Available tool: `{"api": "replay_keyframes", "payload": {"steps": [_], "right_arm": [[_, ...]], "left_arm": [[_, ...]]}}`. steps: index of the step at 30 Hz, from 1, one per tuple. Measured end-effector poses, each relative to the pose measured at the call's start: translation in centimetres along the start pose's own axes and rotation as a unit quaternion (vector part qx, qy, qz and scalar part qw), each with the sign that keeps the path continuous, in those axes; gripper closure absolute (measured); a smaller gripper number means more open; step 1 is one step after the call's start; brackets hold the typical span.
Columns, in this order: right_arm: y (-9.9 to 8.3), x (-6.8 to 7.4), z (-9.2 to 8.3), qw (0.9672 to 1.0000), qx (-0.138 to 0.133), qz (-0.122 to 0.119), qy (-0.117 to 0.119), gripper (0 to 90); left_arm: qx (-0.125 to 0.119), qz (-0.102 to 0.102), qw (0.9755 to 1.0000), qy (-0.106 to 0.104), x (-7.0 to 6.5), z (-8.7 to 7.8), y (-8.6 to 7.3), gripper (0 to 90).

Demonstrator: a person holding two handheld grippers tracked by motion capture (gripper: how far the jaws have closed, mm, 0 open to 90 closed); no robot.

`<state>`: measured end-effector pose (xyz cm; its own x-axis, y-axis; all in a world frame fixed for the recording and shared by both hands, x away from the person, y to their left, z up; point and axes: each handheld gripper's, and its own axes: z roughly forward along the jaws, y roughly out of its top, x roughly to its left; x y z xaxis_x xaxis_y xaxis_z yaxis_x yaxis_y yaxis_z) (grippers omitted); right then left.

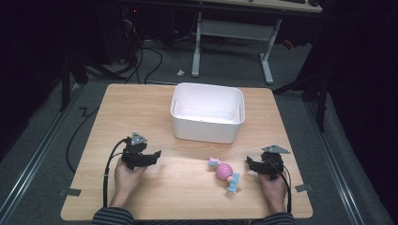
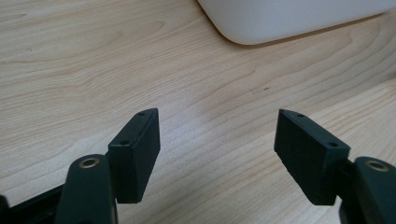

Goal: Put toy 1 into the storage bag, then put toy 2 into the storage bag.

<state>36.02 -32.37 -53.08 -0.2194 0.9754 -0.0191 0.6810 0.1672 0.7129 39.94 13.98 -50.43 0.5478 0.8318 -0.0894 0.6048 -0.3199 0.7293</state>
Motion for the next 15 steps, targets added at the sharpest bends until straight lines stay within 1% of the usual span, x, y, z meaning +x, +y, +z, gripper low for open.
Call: {"api": "replay_keyframes", "payload": {"steps": [3,7,9,15], "right_arm": [[0.0,0.0,0.0,1.0,0.0,0.0,0.0,21.1],[0.0,0.0,0.0,1.0,0.0,0.0,0.0,21.1],[0.0,0.0,0.0,1.0,0.0,0.0,0.0,21.1],[0.0,0.0,0.0,1.0,0.0,0.0,0.0,21.1]], "left_arm": [[0.004,0.007,0.9999,0.007,-0.1,0.7,-0.3,31.8],[0.008,0.002,0.9999,0.007,0.0,1.3,-0.7,31.8],[0.011,0.002,0.9999,0.01,0.0,1.5,-0.8,31.6],[0.006,-0.001,0.9999,0.015,0.2,1.8,-0.8,31.5]]}}
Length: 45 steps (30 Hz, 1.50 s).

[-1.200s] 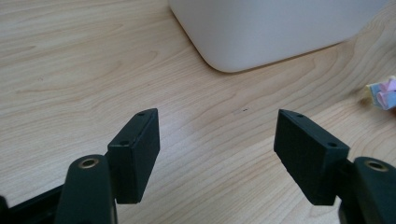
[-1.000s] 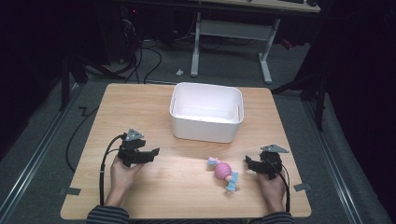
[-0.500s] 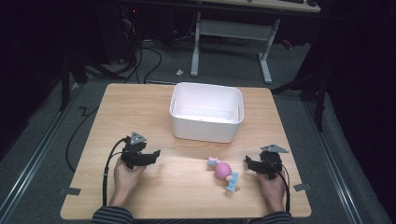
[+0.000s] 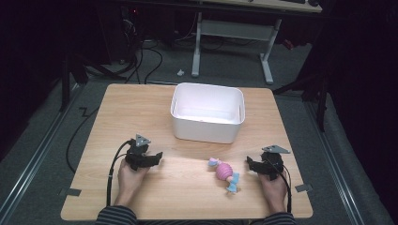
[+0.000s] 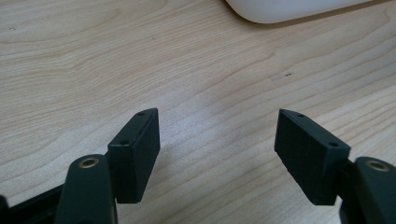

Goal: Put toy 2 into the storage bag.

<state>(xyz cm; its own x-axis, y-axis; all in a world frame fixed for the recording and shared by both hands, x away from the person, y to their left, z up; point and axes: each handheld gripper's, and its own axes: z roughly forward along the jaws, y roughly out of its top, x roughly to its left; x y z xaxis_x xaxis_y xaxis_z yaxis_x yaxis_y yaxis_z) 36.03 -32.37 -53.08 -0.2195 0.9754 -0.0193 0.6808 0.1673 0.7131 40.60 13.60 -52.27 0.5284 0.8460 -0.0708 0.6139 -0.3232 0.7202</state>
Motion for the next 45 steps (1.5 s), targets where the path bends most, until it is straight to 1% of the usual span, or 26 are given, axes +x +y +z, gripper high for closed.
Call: {"api": "replay_keyframes", "payload": {"steps": [2,7,9,12,15,17,18,19,20,22,24,27,28,29,31,33,34,36,37,39,45], "right_arm": [[0.0,0.0,0.0,1.0,0.0,0.0,0.0,21.1],[0.0,0.0,0.0,1.0,0.0,0.0,0.0,21.1],[0.0,0.0,0.0,1.0,0.0,0.0,0.0,21.0],[0.1,0.0,0.1,1.0,0.0,0.0,0.0,21.0],[0.1,0.0,0.0,1.0,0.001,-0.001,0.001,20.9],[0.1,-0.2,0.0,0.9999,0.005,-0.008,0.008,21.2],[0.1,-0.2,0.0,0.9999,0.005,-0.008,0.008,21.2],[0.2,-0.3,-0.2,0.9997,0.015,-0.011,0.014,22.3],[0.2,-0.3,-0.3,0.9997,0.017,-0.012,0.015,23.3],[0.2,-0.3,-0.5,0.9995,0.02,-0.014,0.018,27.0],[0.2,-0.3,-0.8,0.9993,0.019,-0.011,0.029,28.1],[0.1,-0.2,-1.2,0.9992,0.014,-0.015,0.035,29.1],[0.1,-0.1,-1.5,0.9988,0.016,-0.015,0.045,29.3],[0.1,-0.1,-1.5,0.9988,0.016,-0.015,0.045,29.3],[0.2,0.0,-2.1,0.9983,0.01,-0.023,0.053,29.7],[0.2,0.1,-2.3,0.9981,0.009,-0.023,0.057,29.8],[0.3,0.2,-2.6,0.9975,0.007,-0.025,0.066,29.8],[0.3,0.4,-3.0,0.997,0.004,-0.028,0.073,29.7],[0.3,0.4,-3.0,0.997,0.004,-0.028,0.073,29.7],[0.3,0.7,-3.5,0.9964,-0.001,-0.036,0.077,29.2],[0.2,1.1,-3.9,0.9954,-0.002,-0.041,0.087,29.0]], "left_arm": [[0.005,0.001,1.0,0.003,0.1,0.2,-0.1,31.2],[0.004,0.004,0.9999,0.008,0.1,0.6,-0.1,31.2],[0.008,0.006,0.9999,0.01,0.0,0.8,-0.2,31.0],[0.006,0.014,0.9998,0.016,-0.1,1.0,-0.2,30.6],[-0.003,0.02,0.9996,0.02,-0.1,1.3,-0.3,29.4],[-0.014,0.02,0.9995,0.018,0.0,1.4,-0.4,26.3],[-0.014,0.02,0.9995,0.018,0.0,1.4,-0.4,26.6],[-0.013,0.02,0.9995,0.02,-0.1,1.4,-0.4,26.5],[-0.013,0.019,0.9995,0.021,-0.1,1.4,-0.4,26.3],[-0.013,0.019,0.9995,0.022,-0.1,1.4,-0.4,26.0],[-0.013,0.019,0.9995,0.022,-0.1,1.4,-0.4,25.9],[-0.013,0.019,0.9995,0.022,-0.1,1.4,-0.5,25.8],[-0.013,0.019,0.9995,0.022,-0.1,1.4,-0.5,25.8],[-0.013,0.019,0.9995,0.022,-0.1,1.4,-0.5,25.8],[-0.013,0.019,0.9995,0.022,-0.1,1.4,-0.5,25.8],[-0.013,0.019,0.9995,0.022,-0.1,1.4,-0.5,25.8],[-0.013,0.019,0.9995,0.022,-0.1,1.4,-0.5,25.8],[-0.013,0.019,0.9995,0.022,-0.1,1.4,-0.5,25.8],[-0.013,0.019,0.9995,0.022,-0.1,1.4,-0.5,25.8],[-0.013,0.019,0.9995,0.022,-0.1,1.4,-0.5,25.8],[-0.013,0.019,0.9995,0.022,-0.1,1.4,-0.5,25.7]]}}
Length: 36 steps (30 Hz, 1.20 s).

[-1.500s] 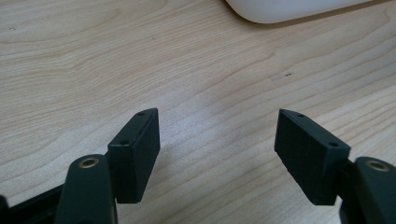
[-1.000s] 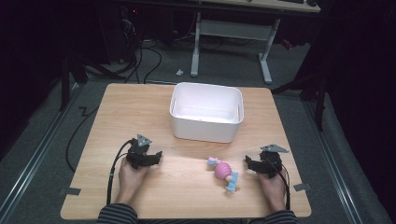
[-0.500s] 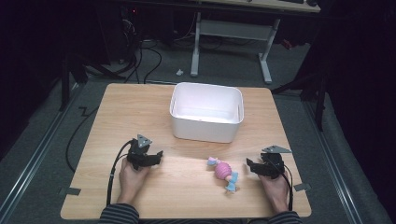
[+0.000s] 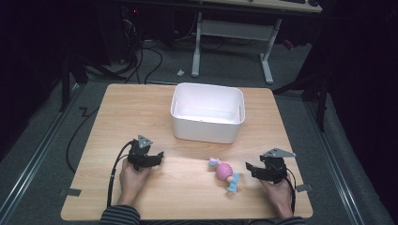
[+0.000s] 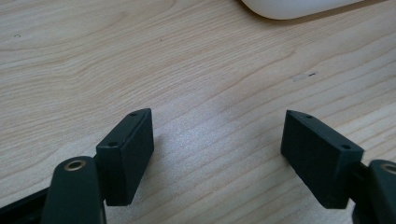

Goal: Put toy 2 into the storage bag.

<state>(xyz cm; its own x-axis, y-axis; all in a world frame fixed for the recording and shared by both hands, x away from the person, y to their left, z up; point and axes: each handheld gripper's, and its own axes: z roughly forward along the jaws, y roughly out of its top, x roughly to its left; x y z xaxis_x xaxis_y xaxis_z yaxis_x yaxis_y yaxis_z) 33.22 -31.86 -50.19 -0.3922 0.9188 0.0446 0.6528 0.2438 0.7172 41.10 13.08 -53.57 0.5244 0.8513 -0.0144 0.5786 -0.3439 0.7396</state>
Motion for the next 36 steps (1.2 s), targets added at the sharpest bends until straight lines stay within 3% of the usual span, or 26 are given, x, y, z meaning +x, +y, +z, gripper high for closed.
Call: {"api": "replay_keyframes", "payload": {"steps": [10,16,31,36], "right_arm": [[1.3,2.1,-1.3,0.9988,-0.008,-0.04,0.025,29.4],[1.8,3.3,-1.2,0.9975,-0.003,-0.055,0.044,29.6],[3.2,6.5,-1.6,0.991,-0.001,-0.101,0.088,29.3],[3.6,7.5,-1.1,0.9881,0.013,-0.117,0.099,28.1]], "left_arm": [[0.0,0.0,1.0,0.0,0.0,0.0,0.0,25.7],[0.0,0.0,1.0,0.0,0.0,0.0,0.0,25.5],[0.0,0.0,1.0,-0.001,0.0,0.0,0.0,25.4],[0.0,0.0,1.0,-0.001,0.0,0.0,0.0,25.4]]}}
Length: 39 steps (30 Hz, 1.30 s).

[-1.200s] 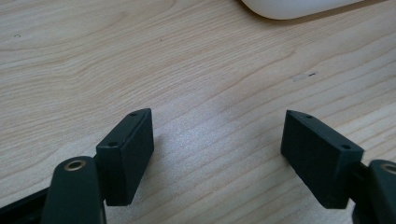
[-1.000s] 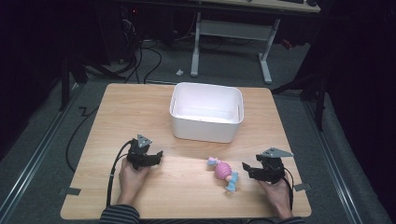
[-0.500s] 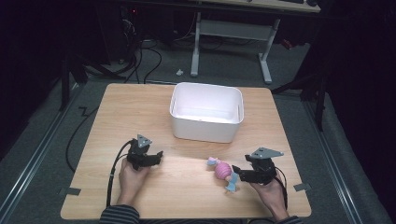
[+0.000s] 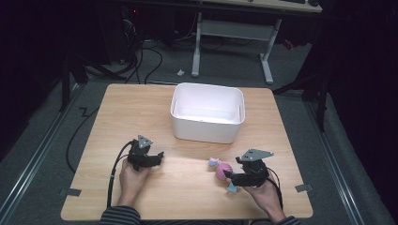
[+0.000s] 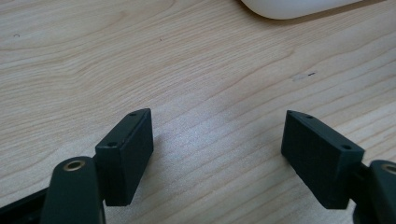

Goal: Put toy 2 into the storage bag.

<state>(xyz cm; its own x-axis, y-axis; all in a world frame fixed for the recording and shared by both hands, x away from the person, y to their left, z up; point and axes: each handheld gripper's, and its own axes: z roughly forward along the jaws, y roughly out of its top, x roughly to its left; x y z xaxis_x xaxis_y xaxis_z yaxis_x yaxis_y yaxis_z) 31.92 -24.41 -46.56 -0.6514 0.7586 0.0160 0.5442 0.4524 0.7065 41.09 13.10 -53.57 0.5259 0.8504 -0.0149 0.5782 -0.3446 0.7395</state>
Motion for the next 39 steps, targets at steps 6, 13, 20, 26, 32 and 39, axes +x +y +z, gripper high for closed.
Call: {"api": "replay_keyframes", "payload": {"steps": [6,13,20,26,32,39], "right_arm": [[0.1,0.4,0.9,0.9998,0.017,-0.005,0.007,26.7],[0.1,0.6,1.9,0.9993,0.034,-0.007,0.011,25.8],[0.2,1.0,2.8,0.9984,0.055,-0.012,0.01,25.5],[0.3,1.1,3.0,0.9978,0.065,-0.014,0.005,25.3],[0.5,1.0,3.3,0.9971,0.074,-0.019,-0.003,25.0],[0.5,0.9,3.6,0.9958,0.088,-0.02,-0.015,25.3]], "left_arm": [[0.0,0.0,1.0,0.0,0.0,0.0,0.0,25.3],[0.0,0.0,1.0,0.0,0.0,0.0,0.0,25.3],[0.0,0.0,1.0,0.0,0.0,0.0,0.0,25.3],[0.0,0.0,1.0,0.0,0.0,0.0,0.0,25.2],[0.0,0.0,1.0,-0.001,0.0,0.0,0.0,25.2],[0.0,0.0,1.0,0.0,0.0,0.0,0.0,25.1]]}}
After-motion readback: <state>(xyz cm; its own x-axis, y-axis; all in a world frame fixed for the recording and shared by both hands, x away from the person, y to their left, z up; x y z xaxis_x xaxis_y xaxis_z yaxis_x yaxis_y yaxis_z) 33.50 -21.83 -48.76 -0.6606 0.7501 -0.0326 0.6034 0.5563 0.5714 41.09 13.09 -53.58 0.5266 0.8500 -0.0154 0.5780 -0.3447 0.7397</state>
